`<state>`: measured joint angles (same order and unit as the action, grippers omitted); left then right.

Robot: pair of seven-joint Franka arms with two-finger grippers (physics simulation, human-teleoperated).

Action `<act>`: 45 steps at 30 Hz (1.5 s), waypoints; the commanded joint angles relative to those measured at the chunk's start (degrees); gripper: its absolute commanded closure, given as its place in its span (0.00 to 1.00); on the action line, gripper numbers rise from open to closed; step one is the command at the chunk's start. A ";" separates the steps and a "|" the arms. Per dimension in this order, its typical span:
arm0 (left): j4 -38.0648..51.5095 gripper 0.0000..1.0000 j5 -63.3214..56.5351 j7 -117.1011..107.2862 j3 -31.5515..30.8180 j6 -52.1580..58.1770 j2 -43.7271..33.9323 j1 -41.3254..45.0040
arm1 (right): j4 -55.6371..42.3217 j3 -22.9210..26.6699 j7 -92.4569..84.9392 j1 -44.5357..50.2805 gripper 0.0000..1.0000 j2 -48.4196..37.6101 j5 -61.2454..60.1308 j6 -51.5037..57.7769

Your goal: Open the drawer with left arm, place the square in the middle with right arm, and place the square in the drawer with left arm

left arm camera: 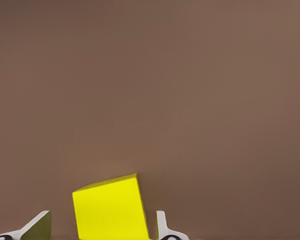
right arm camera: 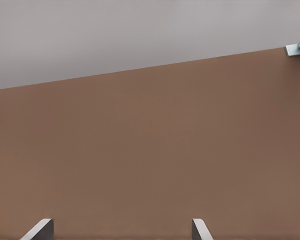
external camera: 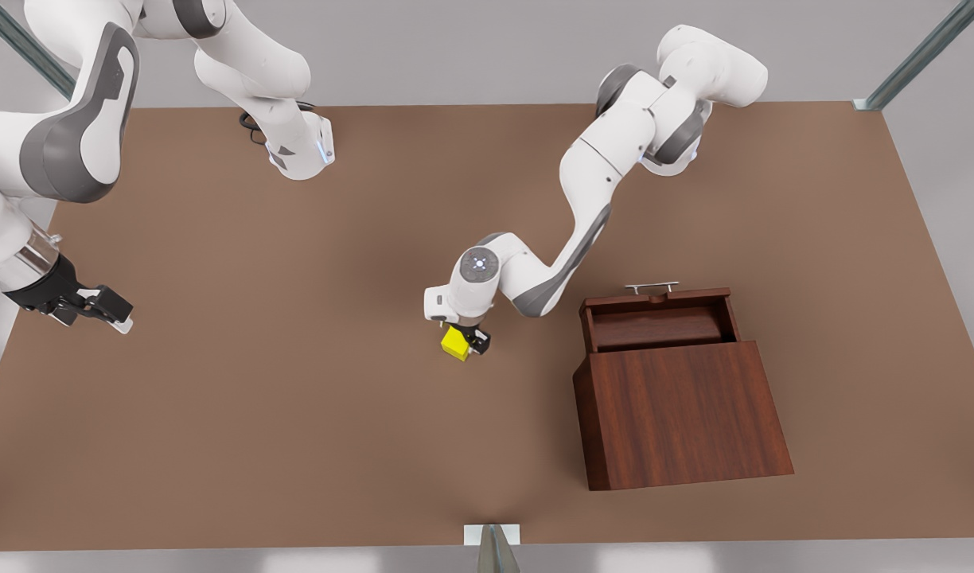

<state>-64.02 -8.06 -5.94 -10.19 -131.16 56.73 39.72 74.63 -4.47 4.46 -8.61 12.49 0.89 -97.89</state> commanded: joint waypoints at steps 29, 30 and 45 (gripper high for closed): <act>0.74 0.00 -6.27 -17.97 2.19 -1.03 4.00 2.03 | -0.10 0.08 0.11 -0.01 0.00 -0.27 -0.10 1.74; 0.65 0.00 -6.27 -18.40 2.19 -1.03 4.17 2.03 | -0.10 0.08 0.20 -0.09 0.00 -0.27 -0.10 1.83; 0.39 0.30 -6.36 -18.76 2.28 -2.08 4.44 2.20 | -0.10 0.17 0.20 -0.09 0.00 -0.36 -0.10 1.83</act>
<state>-63.69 -14.50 -21.95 -7.94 -133.15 61.25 41.89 74.56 -4.29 4.66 -8.79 12.20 0.80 -96.09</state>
